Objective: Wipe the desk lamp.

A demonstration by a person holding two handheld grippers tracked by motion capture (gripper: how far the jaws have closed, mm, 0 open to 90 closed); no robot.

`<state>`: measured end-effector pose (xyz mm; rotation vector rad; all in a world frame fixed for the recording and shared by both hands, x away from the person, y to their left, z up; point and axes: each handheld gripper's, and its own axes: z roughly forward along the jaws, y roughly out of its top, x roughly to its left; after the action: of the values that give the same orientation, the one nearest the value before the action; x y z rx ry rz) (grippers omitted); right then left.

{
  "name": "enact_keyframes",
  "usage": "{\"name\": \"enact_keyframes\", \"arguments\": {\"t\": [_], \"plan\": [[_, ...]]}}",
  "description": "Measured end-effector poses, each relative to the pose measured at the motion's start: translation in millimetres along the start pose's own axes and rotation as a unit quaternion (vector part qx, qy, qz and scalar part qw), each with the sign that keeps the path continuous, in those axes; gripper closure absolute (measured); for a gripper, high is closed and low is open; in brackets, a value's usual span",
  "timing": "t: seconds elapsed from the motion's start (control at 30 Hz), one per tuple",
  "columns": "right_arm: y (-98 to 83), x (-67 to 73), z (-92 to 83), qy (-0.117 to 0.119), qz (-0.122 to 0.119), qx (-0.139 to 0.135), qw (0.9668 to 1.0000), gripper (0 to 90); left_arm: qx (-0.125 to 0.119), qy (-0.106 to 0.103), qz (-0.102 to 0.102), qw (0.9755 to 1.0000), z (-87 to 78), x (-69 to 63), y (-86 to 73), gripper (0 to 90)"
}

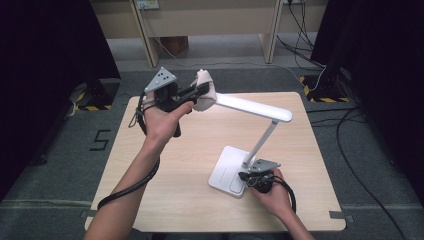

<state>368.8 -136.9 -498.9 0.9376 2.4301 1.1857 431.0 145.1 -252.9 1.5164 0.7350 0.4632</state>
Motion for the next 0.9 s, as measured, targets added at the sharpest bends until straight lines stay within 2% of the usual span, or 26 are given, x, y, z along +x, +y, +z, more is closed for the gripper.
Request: {"name": "enact_keyframes", "arguments": {"t": [0.9], "plan": [[0.3, 0.3, -0.1, -0.002, -0.001, 0.002, 1.0000, 90.0, 0.007, -0.007, 0.004, 0.9999, 8.3, -9.5, -0.4, 83.0]]}}
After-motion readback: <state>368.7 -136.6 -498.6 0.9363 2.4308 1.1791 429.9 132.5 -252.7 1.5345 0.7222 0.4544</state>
